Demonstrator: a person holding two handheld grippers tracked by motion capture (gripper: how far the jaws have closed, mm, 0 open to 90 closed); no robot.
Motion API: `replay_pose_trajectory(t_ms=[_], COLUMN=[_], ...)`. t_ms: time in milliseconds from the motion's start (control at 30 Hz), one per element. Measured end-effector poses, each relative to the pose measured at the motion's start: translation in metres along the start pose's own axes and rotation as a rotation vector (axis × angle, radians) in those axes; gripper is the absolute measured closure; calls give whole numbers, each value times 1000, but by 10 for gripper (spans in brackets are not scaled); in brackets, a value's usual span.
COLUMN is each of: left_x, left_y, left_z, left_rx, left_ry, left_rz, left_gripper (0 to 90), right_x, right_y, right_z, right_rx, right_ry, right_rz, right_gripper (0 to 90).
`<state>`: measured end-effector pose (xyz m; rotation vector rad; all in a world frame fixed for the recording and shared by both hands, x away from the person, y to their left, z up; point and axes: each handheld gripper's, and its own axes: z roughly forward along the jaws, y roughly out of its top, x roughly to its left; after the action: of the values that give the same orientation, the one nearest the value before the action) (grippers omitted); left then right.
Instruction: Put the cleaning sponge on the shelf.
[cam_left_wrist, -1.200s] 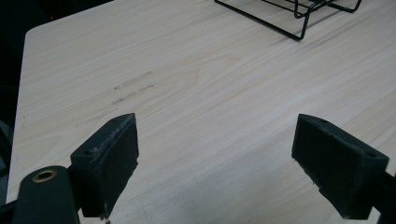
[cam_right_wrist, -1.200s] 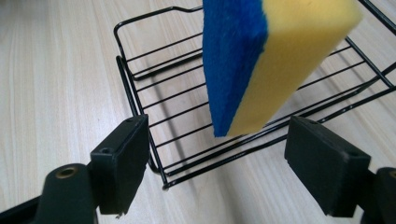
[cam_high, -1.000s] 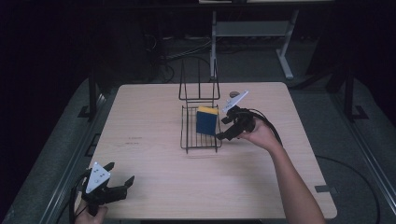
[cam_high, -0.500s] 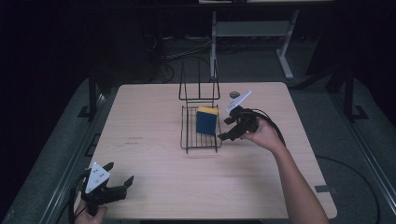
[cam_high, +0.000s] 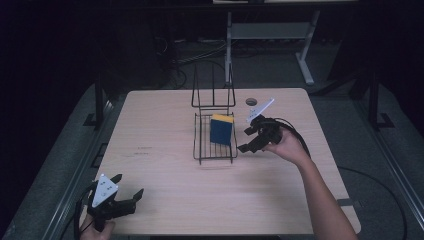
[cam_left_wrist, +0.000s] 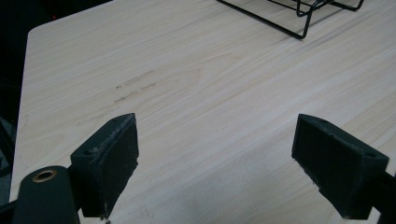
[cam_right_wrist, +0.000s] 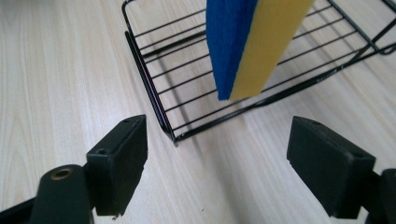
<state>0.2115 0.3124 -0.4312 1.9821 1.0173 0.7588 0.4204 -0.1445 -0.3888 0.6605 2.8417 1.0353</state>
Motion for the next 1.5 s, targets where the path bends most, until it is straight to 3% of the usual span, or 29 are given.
replay_pose_trajectory(t_ms=[233, 467, 667, 1067, 1500], left_x=[0, 1, 0, 1, 0], left_y=[0, 0, 0, -1, -1], left_z=[0, 0, 0, 0, 0], left_rx=[3, 3, 6, 8, 10], left_ry=[3, 4, 3, 5, 3], left_rz=[-1, -5, 1, -5, 0], left_gripper=[141, 141, 141, 141, 141], right_x=[3, 5, 5, 14, 20], right_y=[-8, -15, -24, -37, -58], right_z=[-1, -10, -12, -15, -23], right_rx=[15, -21, -8, -26, -29], right_ry=[0, -18, -15, -24, -30], right_rz=[-8, 1, 17, 4, 35], right_gripper=[199, 200, 200, 202, 204])
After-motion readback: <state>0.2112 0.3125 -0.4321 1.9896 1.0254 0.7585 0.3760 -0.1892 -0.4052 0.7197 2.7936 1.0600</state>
